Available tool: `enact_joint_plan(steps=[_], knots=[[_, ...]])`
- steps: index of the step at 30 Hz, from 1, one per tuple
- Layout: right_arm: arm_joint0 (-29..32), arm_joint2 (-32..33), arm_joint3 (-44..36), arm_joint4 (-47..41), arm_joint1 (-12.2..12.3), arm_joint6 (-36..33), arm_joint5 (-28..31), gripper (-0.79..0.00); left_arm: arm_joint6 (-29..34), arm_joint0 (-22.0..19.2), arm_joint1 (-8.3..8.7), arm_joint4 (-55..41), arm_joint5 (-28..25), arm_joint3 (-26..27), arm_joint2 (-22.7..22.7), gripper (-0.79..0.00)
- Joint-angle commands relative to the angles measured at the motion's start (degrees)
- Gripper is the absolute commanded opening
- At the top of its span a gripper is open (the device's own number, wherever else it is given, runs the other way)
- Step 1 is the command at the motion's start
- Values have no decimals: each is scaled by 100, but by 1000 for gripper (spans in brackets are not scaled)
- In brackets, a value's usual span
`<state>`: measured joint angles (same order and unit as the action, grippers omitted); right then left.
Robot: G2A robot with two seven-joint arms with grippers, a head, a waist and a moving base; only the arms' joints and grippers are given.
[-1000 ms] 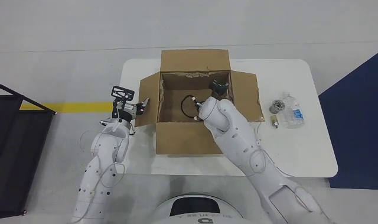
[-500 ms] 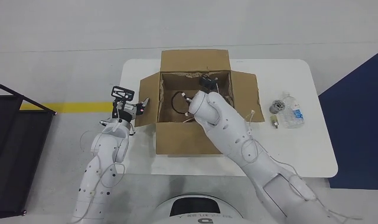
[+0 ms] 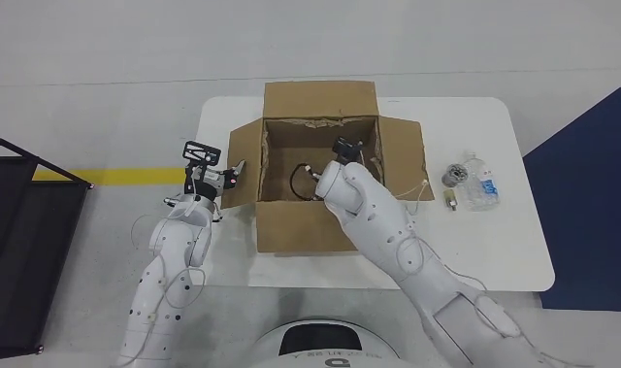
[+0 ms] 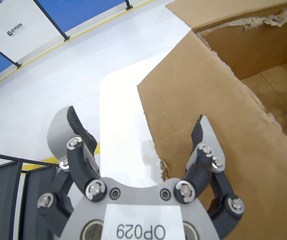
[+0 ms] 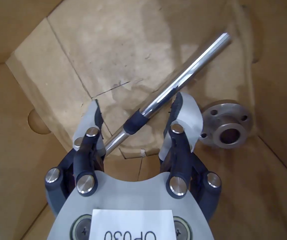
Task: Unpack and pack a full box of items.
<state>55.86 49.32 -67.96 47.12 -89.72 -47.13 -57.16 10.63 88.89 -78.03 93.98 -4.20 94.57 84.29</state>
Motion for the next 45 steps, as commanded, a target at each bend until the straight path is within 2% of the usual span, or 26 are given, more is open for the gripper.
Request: enact_joint_plan(steps=[1,12,14,18,29,30,31,32,33,34,40,43,45], knots=[[-137,-131,122,-122,-32,18,-18,-449,0,0,0,0,0,0,0,0],[-642,-451,915,-429,-181,84,-84,-619,0,0,0,0,0,0,0,0],[-727,-469,1072,-441,-220,84,-84,-613,0,0,0,0,0,0,0,0],[-775,-411,1061,-401,-273,85,-84,-536,0,0,0,0,0,0,0,0],[-849,-448,1543,-312,-472,84,-84,-557,0,0,0,0,0,0,0,0],[-890,-464,1615,-333,-498,84,-84,-576,0,0,0,0,0,0,0,0],[-927,-476,1669,-349,-523,84,-84,-631,0,0,0,0,0,0,0,0],[-957,-478,1706,-361,-544,85,-84,-733,0,0,0,0,0,0,0,0],[-979,-466,1715,-364,-560,85,-84,-785,0,0,0,0,0,0,0,0],[-985,-441,1705,-350,-568,85,-84,-785,0,0,0,0,0,0,0,0],[-627,28,999,-32,-476,85,-84,-785,0,0,0,0,0,0,0,0],[-60,404,14,312,-336,85,-84,-785,0,0,0,0,0,0,0,0],[501,652,-914,541,-221,85,-84,-785,0,0,0,0,0,0,0,0]])
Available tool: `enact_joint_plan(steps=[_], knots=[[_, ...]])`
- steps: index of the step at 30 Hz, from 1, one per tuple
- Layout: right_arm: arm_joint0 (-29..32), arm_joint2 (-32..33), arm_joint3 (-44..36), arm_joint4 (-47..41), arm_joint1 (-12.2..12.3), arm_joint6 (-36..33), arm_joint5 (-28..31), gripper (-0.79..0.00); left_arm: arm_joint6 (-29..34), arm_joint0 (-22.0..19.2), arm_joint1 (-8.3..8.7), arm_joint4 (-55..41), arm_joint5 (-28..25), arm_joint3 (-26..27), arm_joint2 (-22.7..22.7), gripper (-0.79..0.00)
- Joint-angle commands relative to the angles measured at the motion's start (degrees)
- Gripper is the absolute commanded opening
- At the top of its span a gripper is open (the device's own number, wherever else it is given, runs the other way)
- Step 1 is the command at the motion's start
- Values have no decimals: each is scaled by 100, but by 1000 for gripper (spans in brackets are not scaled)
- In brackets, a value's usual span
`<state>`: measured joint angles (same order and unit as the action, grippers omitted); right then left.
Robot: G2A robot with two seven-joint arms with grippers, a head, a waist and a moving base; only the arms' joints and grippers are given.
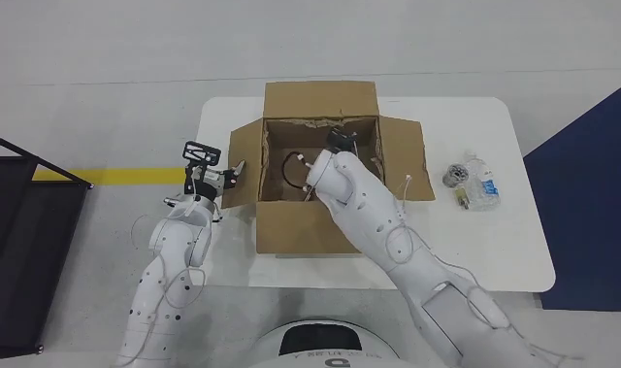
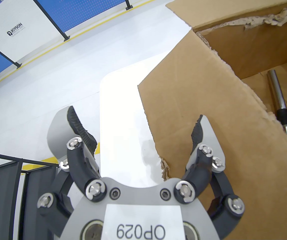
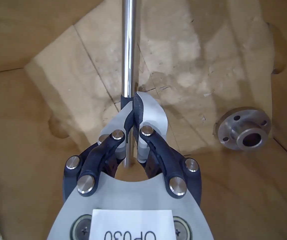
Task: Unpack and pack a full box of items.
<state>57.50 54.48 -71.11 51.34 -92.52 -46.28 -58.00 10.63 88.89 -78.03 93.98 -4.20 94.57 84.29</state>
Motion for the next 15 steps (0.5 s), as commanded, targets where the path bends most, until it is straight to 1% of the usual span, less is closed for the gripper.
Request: enact_joint_plan(steps=[1,3,5,7,8,9,10,11,13,15], knots=[[633,248,-1078,269,122,0,0,-785,0,0,0,0,0,0,0,0],[1227,444,-1982,547,247,-7,7,-785,0,0,0,0,0,0,0,0],[1694,609,-2627,802,352,-76,76,-785,0,0,0,0,0,0,0,0],[1959,706,-2939,970,423,-217,217,-785,0,0,0,0,0,0,0,0],[2005,704,-2901,1110,448,-279,278,-785,0,0,0,0,0,0,0,0],[1987,662,-2827,1236,459,-339,339,-714,0,0,0,0,0,0,0,0],[1911,556,-2729,1332,460,-458,458,-597,0,0,0,0,0,0,0,0],[1808,472,-2611,1360,452,-578,578,-514,0,0,0,0,0,0,0,0],[1547,287,-2238,1556,414,-633,632,-453,0,0,0,0,0,0,0,0],[1251,76,-1921,1529,343,-753,752,-443,0,0,0,0,0,0,0,0]])
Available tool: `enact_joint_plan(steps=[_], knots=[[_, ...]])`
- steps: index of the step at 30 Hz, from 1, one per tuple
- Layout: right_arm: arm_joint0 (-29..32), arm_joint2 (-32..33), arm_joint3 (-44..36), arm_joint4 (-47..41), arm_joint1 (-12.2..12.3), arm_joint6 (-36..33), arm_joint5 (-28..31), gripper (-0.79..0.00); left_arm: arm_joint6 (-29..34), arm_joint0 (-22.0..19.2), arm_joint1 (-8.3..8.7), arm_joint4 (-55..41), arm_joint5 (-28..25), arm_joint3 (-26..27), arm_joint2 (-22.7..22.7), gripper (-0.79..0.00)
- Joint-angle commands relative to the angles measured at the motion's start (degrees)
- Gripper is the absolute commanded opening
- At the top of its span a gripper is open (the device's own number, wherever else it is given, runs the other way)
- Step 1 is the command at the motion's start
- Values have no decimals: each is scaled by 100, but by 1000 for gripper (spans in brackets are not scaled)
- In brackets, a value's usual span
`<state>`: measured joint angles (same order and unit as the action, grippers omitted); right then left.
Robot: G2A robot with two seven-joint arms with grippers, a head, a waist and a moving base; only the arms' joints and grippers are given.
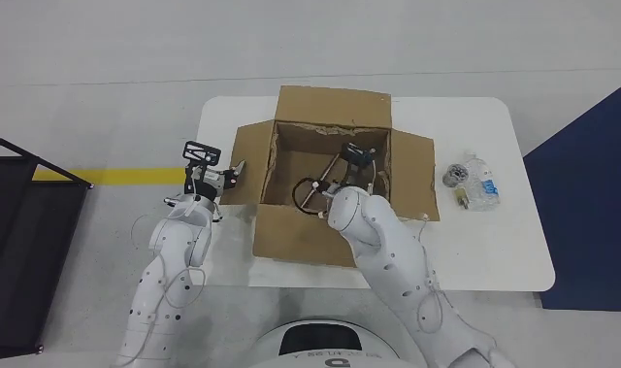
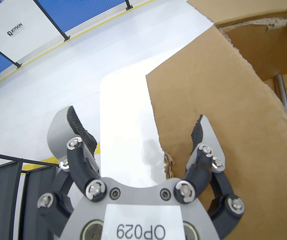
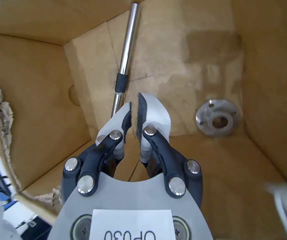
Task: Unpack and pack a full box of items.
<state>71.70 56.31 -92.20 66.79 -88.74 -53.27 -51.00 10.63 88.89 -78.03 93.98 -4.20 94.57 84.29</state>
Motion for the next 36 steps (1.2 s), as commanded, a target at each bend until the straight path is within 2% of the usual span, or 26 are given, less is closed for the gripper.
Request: enact_joint_plan(steps=[1,17,22,24,26,31,34,36], knots=[[-311,-176,381,4,-73,-43,40,-446,0,0,0,0,0,0,0,0],[-2157,-1193,3582,-957,-912,391,-394,-511,0,0,0,0,0,0,0,0],[-2490,-1417,4275,-1267,-1146,616,-619,-582,0,0,0,0,0,0,0,0],[-2596,-1493,4525,-1359,-1228,698,-700,-653,0,0,0,0,0,0,0,0],[-2695,-1522,4699,-1433,-1293,698,-700,-785,0,0,0,0,0,0,0,0],[-2749,-1313,4765,-1218,-1359,699,-700,-785,0,0,0,0,0,0,0,0],[-2441,-1100,4222,-829,-1338,760,-700,-785,0,0,0,0,0,0,0,0],[-2042,-914,3557,-477,-1280,818,-700,-785,0,0,0,0,0,0,0,0]])
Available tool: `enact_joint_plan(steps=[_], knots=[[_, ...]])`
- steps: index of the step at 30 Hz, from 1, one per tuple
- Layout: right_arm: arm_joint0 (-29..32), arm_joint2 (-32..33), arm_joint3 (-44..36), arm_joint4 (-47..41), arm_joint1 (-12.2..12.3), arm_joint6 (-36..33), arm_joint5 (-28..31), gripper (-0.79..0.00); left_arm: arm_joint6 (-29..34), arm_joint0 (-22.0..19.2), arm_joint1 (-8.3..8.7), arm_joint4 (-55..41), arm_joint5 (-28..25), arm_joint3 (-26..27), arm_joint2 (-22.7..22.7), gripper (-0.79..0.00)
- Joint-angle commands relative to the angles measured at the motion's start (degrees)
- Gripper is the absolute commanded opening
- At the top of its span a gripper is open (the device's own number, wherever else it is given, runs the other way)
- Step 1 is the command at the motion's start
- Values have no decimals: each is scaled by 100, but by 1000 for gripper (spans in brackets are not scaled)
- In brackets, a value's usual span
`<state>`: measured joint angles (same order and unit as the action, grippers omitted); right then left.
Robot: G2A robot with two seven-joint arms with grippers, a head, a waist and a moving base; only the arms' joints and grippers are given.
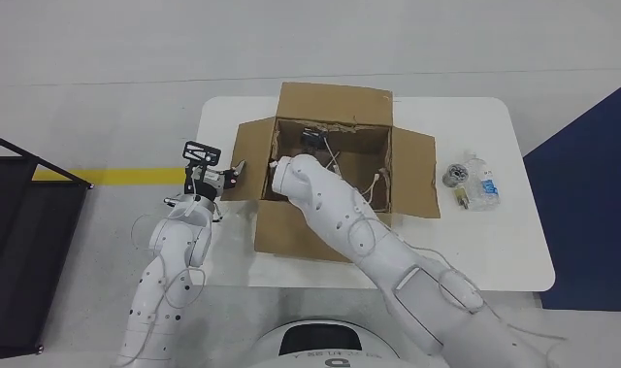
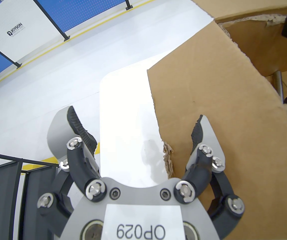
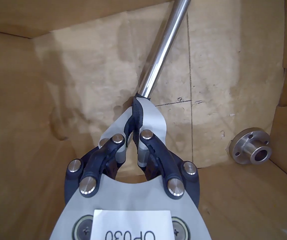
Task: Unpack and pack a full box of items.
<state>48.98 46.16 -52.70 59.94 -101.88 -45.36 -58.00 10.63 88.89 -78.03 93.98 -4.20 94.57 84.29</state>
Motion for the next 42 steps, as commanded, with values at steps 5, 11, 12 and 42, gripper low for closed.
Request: enact_joint_plan(steps=[5,11,12,42], knots=[[1662,576,-2643,1375,286,-93,0,-785,0,0,0,0,0,0,0,0],[2903,1011,-4631,2301,538,-564,472,-785,0,0,0,0,0,0,0,0],[2985,1060,-4795,2355,553,-656,564,-785,0,0,0,0,0,0,0,0],[-336,1081,1403,1504,-716,-502,409,-542,0,0,0,0,0,0,0,0]])
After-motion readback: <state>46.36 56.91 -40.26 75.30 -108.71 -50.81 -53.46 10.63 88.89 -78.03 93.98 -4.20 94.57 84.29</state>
